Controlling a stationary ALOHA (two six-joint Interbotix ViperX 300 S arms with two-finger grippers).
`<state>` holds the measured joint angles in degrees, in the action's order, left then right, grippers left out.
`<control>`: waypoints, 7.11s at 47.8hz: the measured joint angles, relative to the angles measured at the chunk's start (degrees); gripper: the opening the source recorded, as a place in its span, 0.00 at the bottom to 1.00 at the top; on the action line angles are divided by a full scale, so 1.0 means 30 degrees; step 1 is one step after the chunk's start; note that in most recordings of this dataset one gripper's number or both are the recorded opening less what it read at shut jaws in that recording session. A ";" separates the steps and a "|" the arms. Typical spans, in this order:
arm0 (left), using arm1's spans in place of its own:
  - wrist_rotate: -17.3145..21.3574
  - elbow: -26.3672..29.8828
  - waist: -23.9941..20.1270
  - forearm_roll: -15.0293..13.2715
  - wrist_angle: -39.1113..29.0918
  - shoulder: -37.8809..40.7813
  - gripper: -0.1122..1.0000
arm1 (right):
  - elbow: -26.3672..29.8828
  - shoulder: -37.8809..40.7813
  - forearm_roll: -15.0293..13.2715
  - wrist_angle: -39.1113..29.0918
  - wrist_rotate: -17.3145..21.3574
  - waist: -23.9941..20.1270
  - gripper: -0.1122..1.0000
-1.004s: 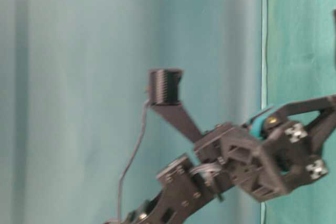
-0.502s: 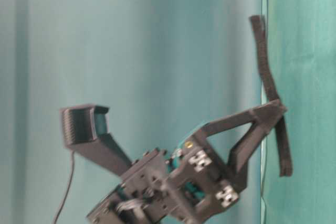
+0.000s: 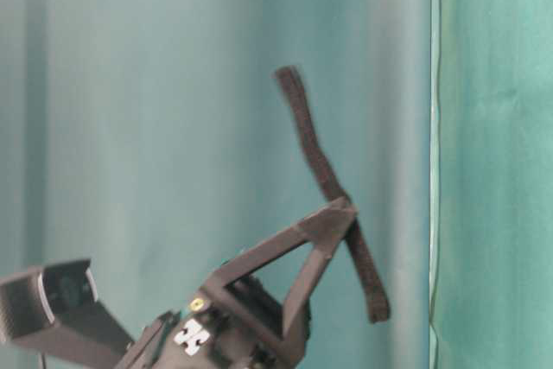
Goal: Peel off the Velcro with your right arm.
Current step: 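Lift the strap upright with the left gripper, then move the open right gripper toward the strap's free upper end, then close the right gripper on the strap's free end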
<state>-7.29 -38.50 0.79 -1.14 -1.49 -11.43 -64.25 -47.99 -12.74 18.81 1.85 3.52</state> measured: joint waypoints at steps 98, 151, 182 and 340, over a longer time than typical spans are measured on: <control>-0.7910 -0.5098 0.0000 -0.0029 0.8350 -0.3105 0.19 | 0.5127 1.1865 -0.1377 0.6328 -0.7412 0.1377 0.76; -0.7852 -0.5186 -0.0293 -0.0029 0.8350 -0.3135 0.19 | 0.5625 1.2803 -0.1465 0.6826 -0.7441 0.1348 0.76; -0.7910 -0.5303 -0.0352 -0.0029 0.8350 -0.3135 0.19 | 0.5771 1.3184 -0.1465 0.6855 -0.7471 0.1230 0.76; -0.7910 -0.5947 -0.0381 -0.0059 0.8906 -0.3633 0.19 | 0.6738 1.4736 -0.1465 0.8672 -0.7412 0.1699 0.02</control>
<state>-31.03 -56.34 -0.35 -1.32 25.22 -22.32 -44.03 -3.78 -17.14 44.82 -20.39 8.61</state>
